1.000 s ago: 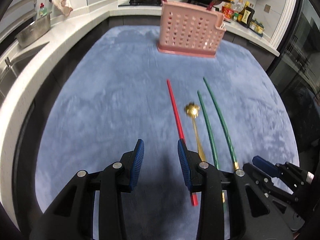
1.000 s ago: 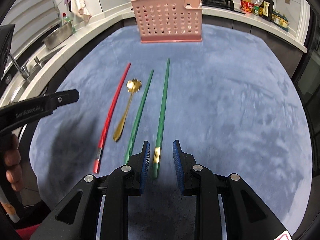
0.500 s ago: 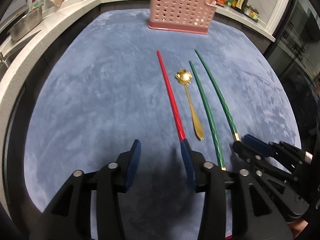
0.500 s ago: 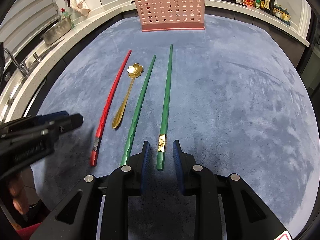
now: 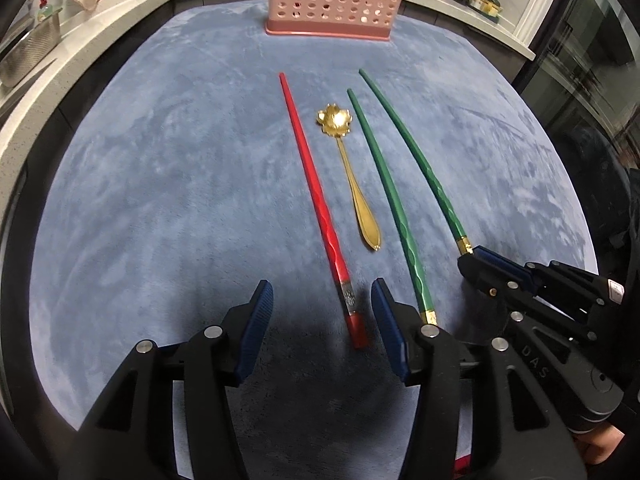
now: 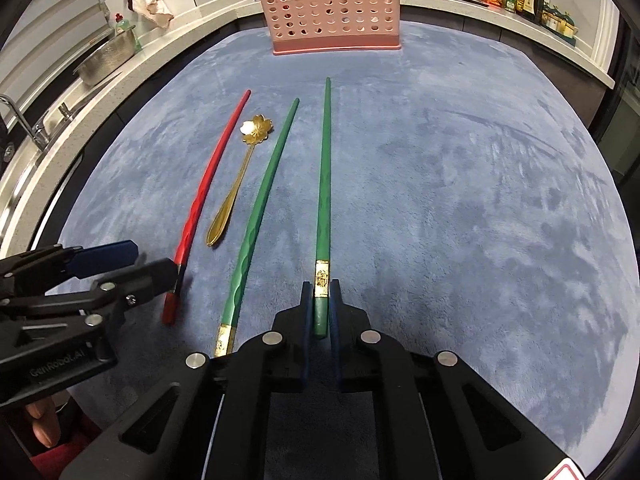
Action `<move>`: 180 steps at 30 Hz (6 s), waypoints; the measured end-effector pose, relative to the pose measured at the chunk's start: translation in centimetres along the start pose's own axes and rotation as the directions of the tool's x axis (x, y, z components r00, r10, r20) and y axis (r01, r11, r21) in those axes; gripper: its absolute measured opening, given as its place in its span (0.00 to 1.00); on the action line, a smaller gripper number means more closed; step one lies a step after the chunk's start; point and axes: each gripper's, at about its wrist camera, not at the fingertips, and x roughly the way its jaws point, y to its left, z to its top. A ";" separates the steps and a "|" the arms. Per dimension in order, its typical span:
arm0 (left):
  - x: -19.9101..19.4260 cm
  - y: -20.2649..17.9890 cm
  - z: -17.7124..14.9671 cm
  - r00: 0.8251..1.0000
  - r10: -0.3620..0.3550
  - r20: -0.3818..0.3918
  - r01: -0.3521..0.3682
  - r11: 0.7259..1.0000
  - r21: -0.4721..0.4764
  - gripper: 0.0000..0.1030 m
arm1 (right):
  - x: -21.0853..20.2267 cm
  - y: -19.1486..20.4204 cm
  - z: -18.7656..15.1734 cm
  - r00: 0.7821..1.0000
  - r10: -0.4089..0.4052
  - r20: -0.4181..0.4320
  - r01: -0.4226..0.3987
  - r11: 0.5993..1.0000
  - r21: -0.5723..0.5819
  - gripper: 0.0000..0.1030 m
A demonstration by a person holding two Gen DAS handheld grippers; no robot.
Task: Organize utensils
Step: 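Grasp the red chopstick with the left tool while the right tool grasps a green chopstick, then lift both chopsticks and insert them into the pink basket with both tools, then open both tools to release the chopsticks and move back to the mat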
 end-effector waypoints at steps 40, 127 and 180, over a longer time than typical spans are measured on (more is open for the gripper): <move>-4.5 2.1 0.7 0.992 0.031 0.122 -0.022 0.997 -0.075 0.07 | -5.0 -0.8 1.0 0.995 0.016 0.101 -0.021 0.999 0.046 0.07; -10.9 4.7 35.3 0.823 0.043 0.567 0.025 0.993 -0.112 0.16 | -6.9 -5.8 36.3 0.851 0.067 0.521 -0.168 0.975 0.148 0.11; -7.9 4.8 9.3 0.926 0.178 0.332 -0.128 0.978 -0.167 0.31 | -5.0 2.5 4.3 0.990 0.083 0.117 -0.076 0.995 -0.057 0.26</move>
